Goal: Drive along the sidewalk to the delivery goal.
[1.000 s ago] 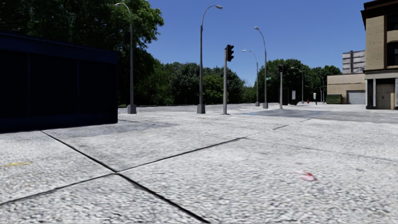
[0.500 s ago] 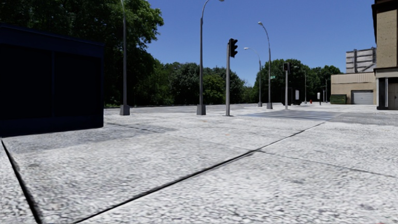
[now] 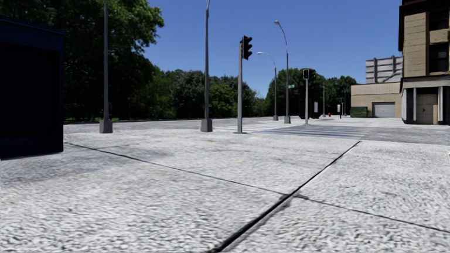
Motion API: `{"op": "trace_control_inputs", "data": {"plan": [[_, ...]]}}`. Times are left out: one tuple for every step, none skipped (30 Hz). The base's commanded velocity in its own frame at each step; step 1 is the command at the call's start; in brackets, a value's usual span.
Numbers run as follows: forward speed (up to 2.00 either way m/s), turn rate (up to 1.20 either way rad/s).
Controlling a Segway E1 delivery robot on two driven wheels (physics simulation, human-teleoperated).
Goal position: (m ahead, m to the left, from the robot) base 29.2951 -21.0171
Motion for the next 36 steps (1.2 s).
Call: {"op": "trace_control_inputs", "data": {"plan": [[2.0,-0.37],[2.0,-0.37],[2.0,-0.37],[2.0,-0.37],[2.0,-0.37],[2.0,-0.37],[2.0,-0.37],[2.0,-0.37],[2.0,-0.37],[2.0,-0.37],[2.0,-0.37],[2.0,-0.37],[2.0,-0.37],[2.0,-0.37],[2.0,-0.37],[2.0,-0.37],[2.0,-0.37],[2.0,-0.37],[2.0,-0.37],[2.0,-0.37],[2.0,-0.37],[2.0,-0.37],[2.0,-0.37],[2.0,-0.37],[2.0,-0.37],[2.0,-0.37],[2.0,-0.37],[2.0,-0.37],[2.0,-0.37],[2.0,-0.37],[2.0,-0.37],[2.0,-0.36],[2.0,-0.35],[2.0,-0.35],[2.0,-0.34],[2.0,-0.34]]}}
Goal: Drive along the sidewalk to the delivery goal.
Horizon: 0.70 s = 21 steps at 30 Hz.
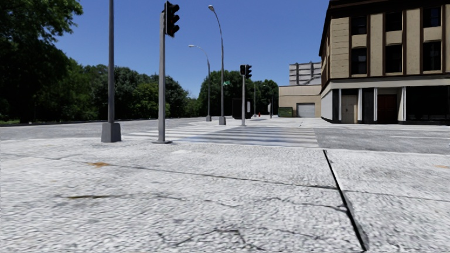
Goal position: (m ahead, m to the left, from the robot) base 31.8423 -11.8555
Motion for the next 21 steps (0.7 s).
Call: {"op": "trace_control_inputs", "data": {"plan": [[2.0,-0.33],[2.0,-0.33],[2.0,-0.33],[2.0,-0.31],[2.0,-0.31],[2.0,-0.31],[2.0,-0.31],[2.0,-0.3],[2.0,-0.3],[2.0,-0.29],[2.0,-0.28],[2.0,-0.27],[2.0,-0.27],[2.0,-0.26],[2.0,-0.26],[2.0,-0.26],[2.0,-0.26],[2.0,-0.26],[2.0,-0.26],[2.0,-0.26],[2.0,-0.26]]}}
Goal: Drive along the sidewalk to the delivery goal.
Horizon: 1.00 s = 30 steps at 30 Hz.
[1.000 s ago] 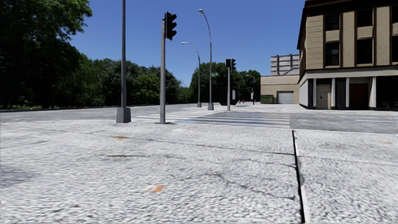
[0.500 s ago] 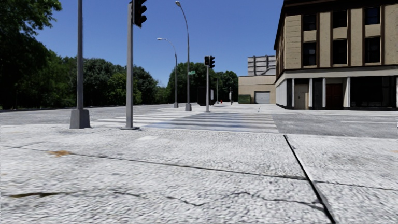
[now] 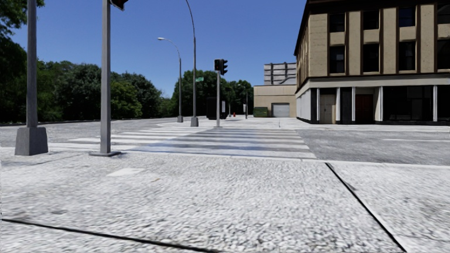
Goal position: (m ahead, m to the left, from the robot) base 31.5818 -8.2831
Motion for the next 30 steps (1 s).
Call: {"op": "trace_control_inputs", "data": {"plan": [[2.0,-0.26],[2.0,-0.26],[2.0,-0.26],[2.0,-0.26],[2.0,-0.26],[2.0,-0.26],[2.0,-0.26],[2.0,-0.26],[2.0,-0.26],[2.0,-0.26],[2.0,-0.26],[2.0,-0.26],[2.0,-0.26],[2.0,-0.26],[2.0,-0.26],[2.0,-0.26],[2.0,-0.26],[2.0,-0.26],[2.0,-0.26],[2.0,-0.26],[2.0,-0.26],[2.0,-0.26],[2.0,-0.26],[2.0,-0.26],[2.0,-0.26],[2.0,-0.26],[2.0,-0.26],[2.0,-0.26],[2.0,-0.26],[2.0,-0.26]]}}
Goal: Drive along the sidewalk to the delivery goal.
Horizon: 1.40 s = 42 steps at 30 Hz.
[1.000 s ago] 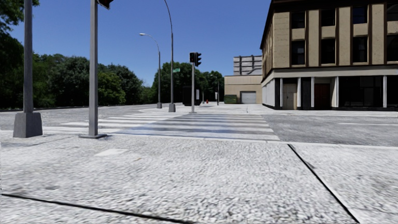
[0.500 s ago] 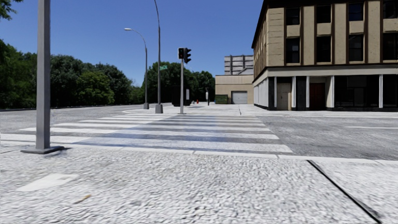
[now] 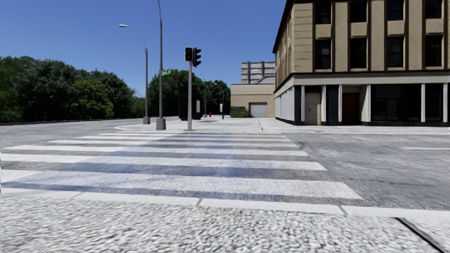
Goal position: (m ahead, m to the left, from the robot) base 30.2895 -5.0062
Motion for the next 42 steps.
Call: {"op": "trace_control_inputs", "data": {"plan": [[2.0,-0.26],[2.0,-0.26],[2.0,-0.26],[2.0,-0.26],[2.0,-0.26],[2.0,-0.26],[2.0,-0.26],[2.0,-0.26],[2.0,-0.26],[2.0,-0.26],[2.0,-0.26],[2.0,-0.26],[2.0,-0.26],[2.0,-0.26],[2.0,-0.26],[2.0,-0.26],[2.0,-0.21],[2.0,-0.08],[1.92,0.0],[1.92,0.0],[1.75,0.0],[1.56,0.0],[1.56,0.0],[1.41,0.0],[1.35,0.0],[1.33,0.0],[1.33,0.0],[1.32,0.0],[1.32,0.0],[1.32,0.0],[1.32,0.0],[1.32,0.0],[1.32,0.0],[1.32,0.0],[1.32,0.0],[1.32,0.0],[1.32,0.0],[1.32,0.0],[1.32,0.0],[1.32,0.0],[1.32,0.0],[1.32,0.0]]}}
